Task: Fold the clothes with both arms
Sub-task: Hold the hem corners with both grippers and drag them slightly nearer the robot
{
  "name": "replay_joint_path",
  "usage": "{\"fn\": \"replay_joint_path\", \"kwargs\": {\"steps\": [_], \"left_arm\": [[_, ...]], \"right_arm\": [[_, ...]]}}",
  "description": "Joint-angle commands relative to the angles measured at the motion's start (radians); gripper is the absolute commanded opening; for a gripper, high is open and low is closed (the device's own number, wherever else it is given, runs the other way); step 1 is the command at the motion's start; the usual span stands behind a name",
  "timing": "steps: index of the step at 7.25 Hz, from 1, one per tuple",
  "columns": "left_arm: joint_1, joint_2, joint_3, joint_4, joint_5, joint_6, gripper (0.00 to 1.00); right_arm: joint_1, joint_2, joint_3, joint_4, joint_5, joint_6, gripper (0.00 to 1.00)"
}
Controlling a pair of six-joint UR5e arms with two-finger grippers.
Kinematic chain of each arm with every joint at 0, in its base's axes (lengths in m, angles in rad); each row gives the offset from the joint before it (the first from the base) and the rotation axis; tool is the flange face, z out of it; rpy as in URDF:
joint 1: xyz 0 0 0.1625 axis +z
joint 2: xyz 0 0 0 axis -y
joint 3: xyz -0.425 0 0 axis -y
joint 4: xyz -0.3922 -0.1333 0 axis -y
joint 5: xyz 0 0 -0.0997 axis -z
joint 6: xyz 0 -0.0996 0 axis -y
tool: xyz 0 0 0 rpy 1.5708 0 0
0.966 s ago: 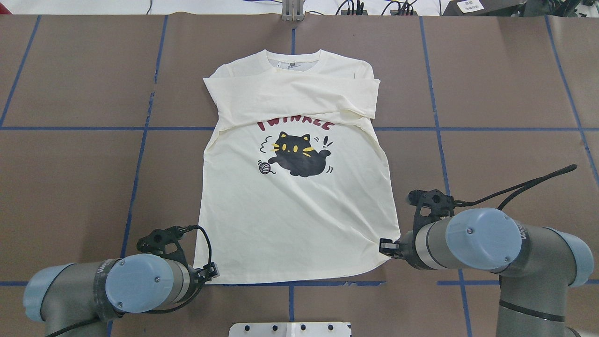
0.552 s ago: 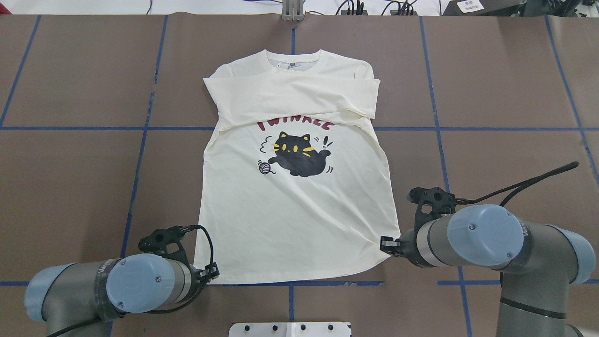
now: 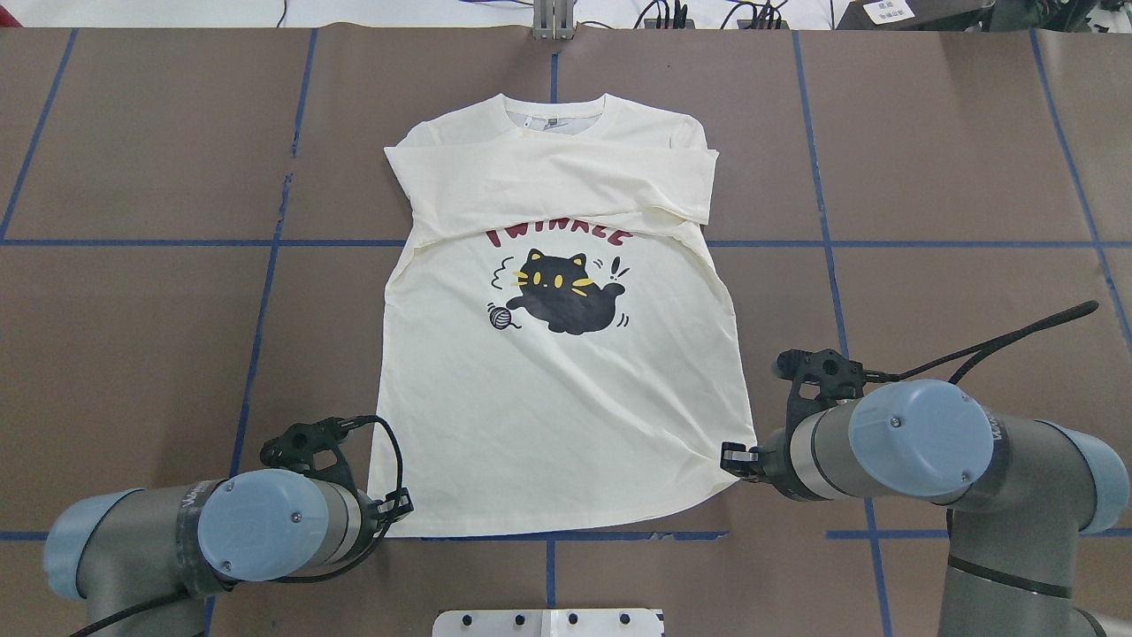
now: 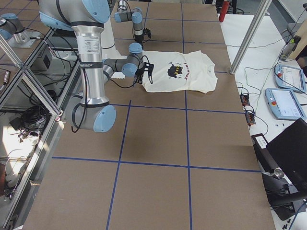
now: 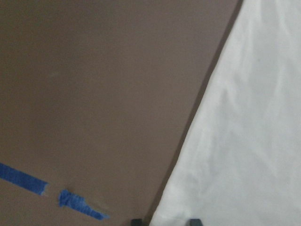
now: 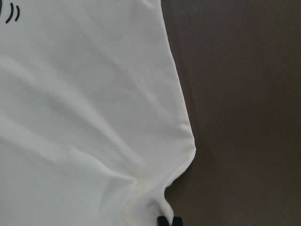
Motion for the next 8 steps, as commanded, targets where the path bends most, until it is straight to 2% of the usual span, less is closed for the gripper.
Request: {"fn": "replay_joint_path", "kwargs": {"steps": [1,2,4,6,8], "left_arm": [[-0.01,0.0,0.0,0.0,0.0,0.002,0.13],[-0.012,0.0,-0.003,0.0,0.0,0.002,0.0],[-0.012,0.001,-0.026,0.002,-0.002,0.01,0.0],[-0.016,0.058,-0.119,0.006,-0.002,0.096,0.0],[-0.016,0.107,-0.19,0.008,-0.003,0.177,0.0]], "right_arm": [[0.007,0.001,0.002,-0.001,0.01,-0.002,0.0],[0.007,0.001,0.002,0.0,0.011,-0.002,0.0],[0.009,0.0,0.008,-0.001,0.013,-0.002,0.0],[0.027,-0.016,0.044,-0.001,0.049,0.0,0.0],[0.032,-0.066,0.081,-0.001,0.048,0.0,0.0]]}}
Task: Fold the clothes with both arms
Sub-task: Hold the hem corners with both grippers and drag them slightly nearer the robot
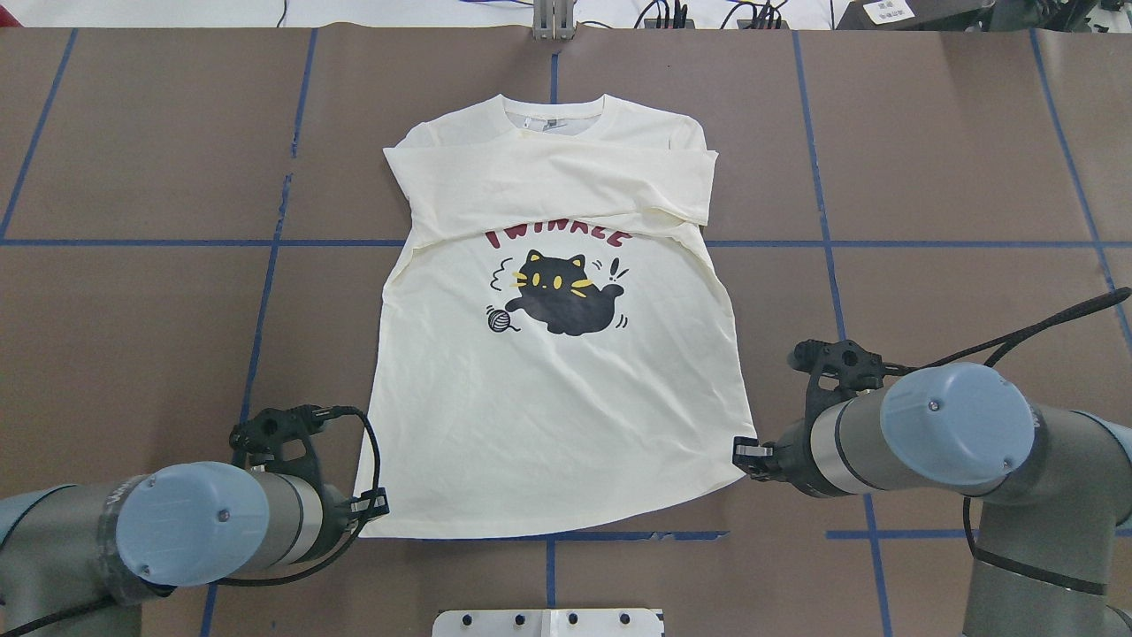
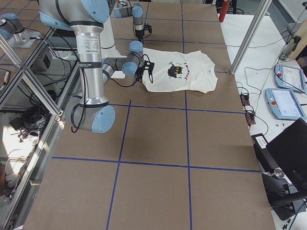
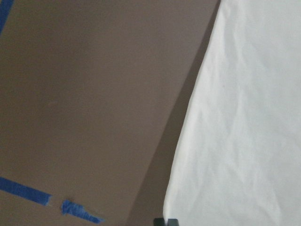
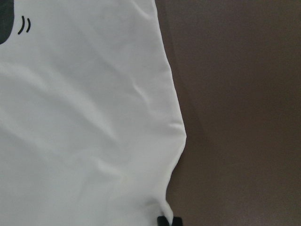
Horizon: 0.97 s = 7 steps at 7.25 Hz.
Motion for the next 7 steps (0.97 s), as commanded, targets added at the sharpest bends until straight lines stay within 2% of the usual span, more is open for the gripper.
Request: {"fn": "replay_joint_path", "kwargs": {"steps": [1,2,4,6,7], "left_arm": [[0.001,0.057,-0.075,0.0,-0.001,0.067,0.0],[0.016,0.061,-0.106,0.0,-0.004,0.071,0.0],[0.079,0.059,-0.176,0.015,-0.013,0.068,0.0],[0.125,0.056,-0.235,0.043,-0.035,0.068,0.0],[0.141,0.056,-0.252,0.051,-0.038,0.068,0.0]], "right_arm": [[0.002,-0.084,0.059,0.001,0.003,0.0,0.0],[-0.001,-0.129,0.097,0.001,0.012,0.0,0.0],[-0.012,-0.163,0.144,-0.001,0.121,0.0,0.0],[-0.02,-0.225,0.235,-0.002,0.237,0.0,0.0],[-0.023,-0.242,0.259,-0.002,0.25,0.0,0.0]]}}
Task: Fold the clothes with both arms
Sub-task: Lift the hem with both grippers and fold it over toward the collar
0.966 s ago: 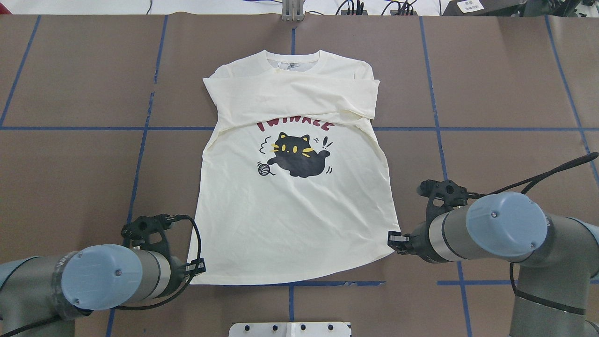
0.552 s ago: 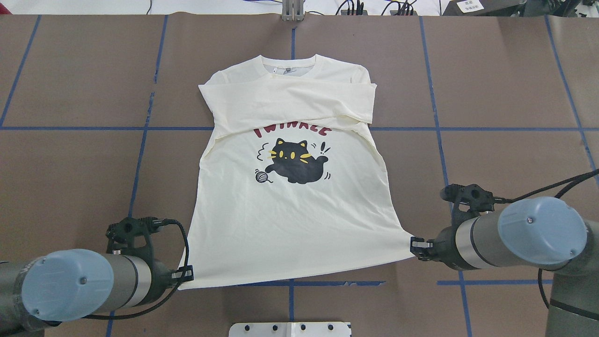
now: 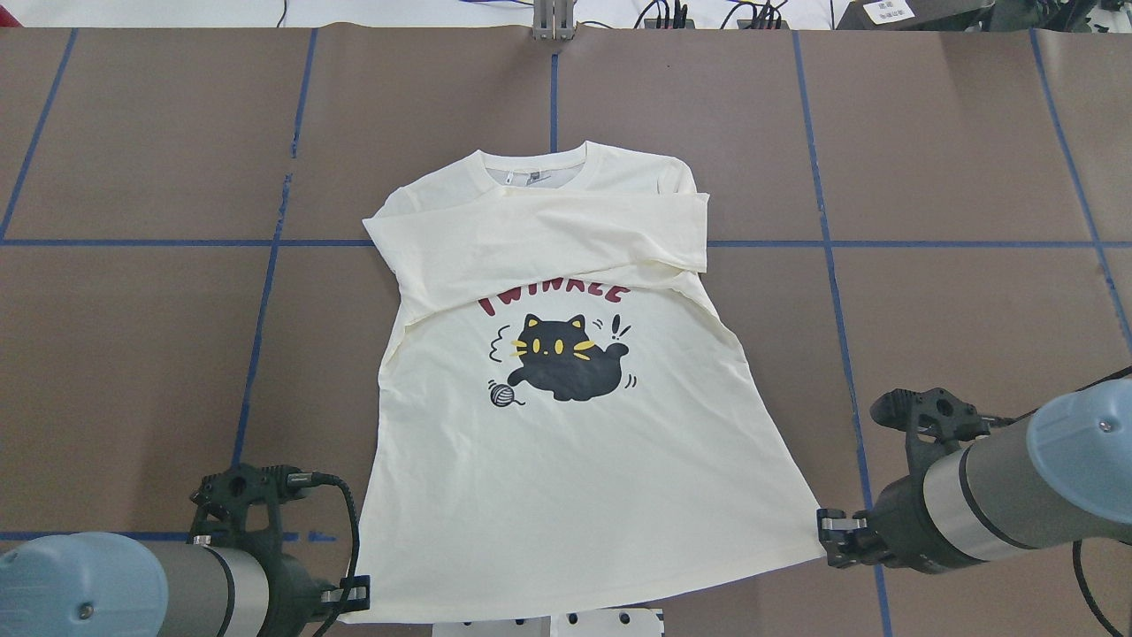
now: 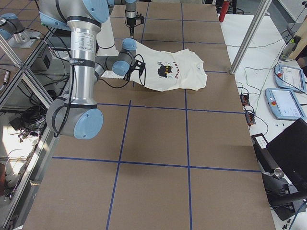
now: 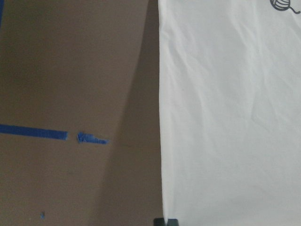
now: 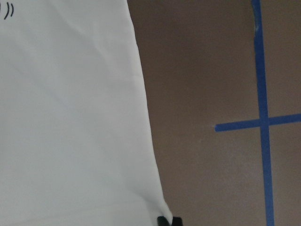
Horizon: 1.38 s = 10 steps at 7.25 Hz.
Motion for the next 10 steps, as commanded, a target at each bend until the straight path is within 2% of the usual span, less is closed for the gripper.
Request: {"fn": "replay_joint_path", "kwargs": {"steps": [1,3,5,6,7,8,10], "left_arm": [[0.011,-0.005,-0.031,0.011,-0.032,0.001,0.0],[-0.05,-0.016,-0.019,0.011,-0.056,0.001,0.0],[-0.213,-0.04,0.012,0.012,-0.063,0.091,0.0],[-0.287,-0.078,0.071,0.012,-0.103,0.133,0.0],[-0.367,-0.141,0.137,0.012,-0.134,0.177,0.0],[-0.432,-0.207,0.218,0.012,-0.135,0.202,0.0],[-0.565,-0.249,0.295,0.012,-0.184,0.306,0.0]], "right_arm": [[-0.002,-0.016,0.031,0.001,0.037,-0.002,0.0],[0.112,0.136,-0.093,0.003,0.034,-0.014,0.0],[0.262,0.273,-0.191,0.001,0.043,-0.089,0.0],[0.342,0.313,-0.247,0.001,0.049,-0.206,0.0],[0.385,0.367,-0.315,0.001,0.048,-0.237,0.0],[0.415,0.462,-0.403,0.001,0.044,-0.238,0.0],[0.459,0.539,-0.501,0.001,0.043,-0.241,0.0]]}}
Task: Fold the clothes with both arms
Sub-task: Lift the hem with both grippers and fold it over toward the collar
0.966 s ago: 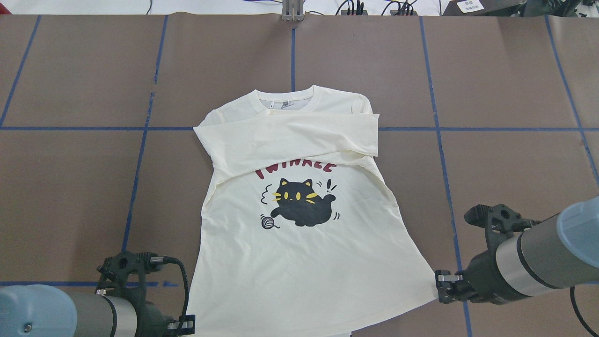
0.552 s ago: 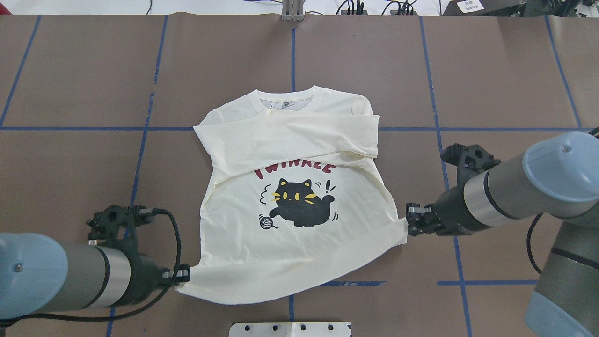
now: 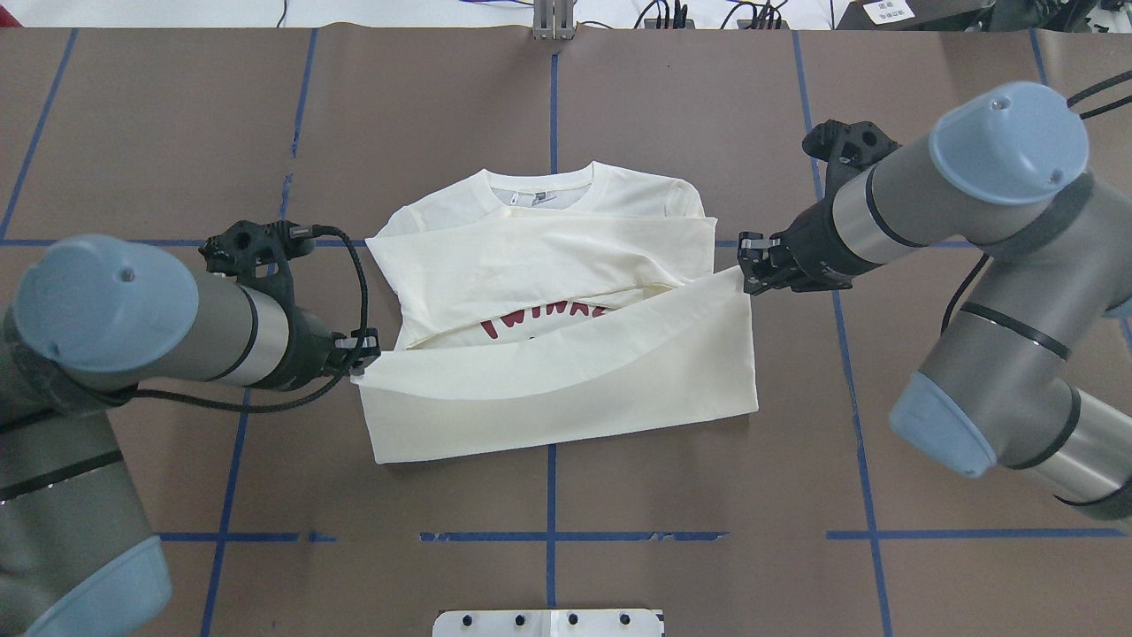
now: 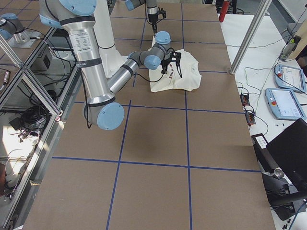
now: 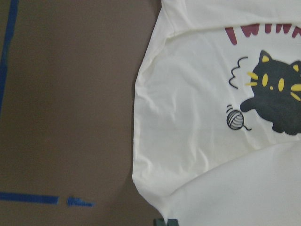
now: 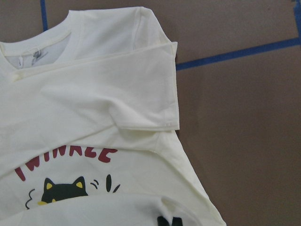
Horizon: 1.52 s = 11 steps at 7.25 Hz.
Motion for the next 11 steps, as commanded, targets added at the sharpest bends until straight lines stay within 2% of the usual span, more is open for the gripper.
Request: {"fn": "replay_joint_path", "kwargs": {"steps": [1,3,5,7,9,11], "left_arm": [[-0.141,-0.061,0.101,0.0,-0.05,0.09,0.0],[-0.208,-0.156,0.29,-0.021,-0.049,0.152,0.0],[-0.225,-0.2,0.465,-0.172,-0.047,0.155,0.0],[-0.245,-0.211,0.603,-0.303,-0.044,0.158,0.0],[-0.249,-0.247,0.675,-0.327,-0.043,0.16,0.0],[-0.249,-0.266,0.69,-0.327,-0.041,0.158,0.0]], "right_arm": [[0.047,0.095,-0.124,0.0,-0.004,-0.004,0.0],[0.105,0.219,-0.339,0.064,-0.001,-0.018,0.0],[0.122,0.296,-0.537,0.199,0.001,-0.017,0.0],[0.128,0.328,-0.61,0.215,-0.004,-0.018,0.0],[0.13,0.344,-0.676,0.258,-0.005,-0.02,0.0],[0.131,0.345,-0.683,0.258,-0.005,-0.02,0.0]]}}
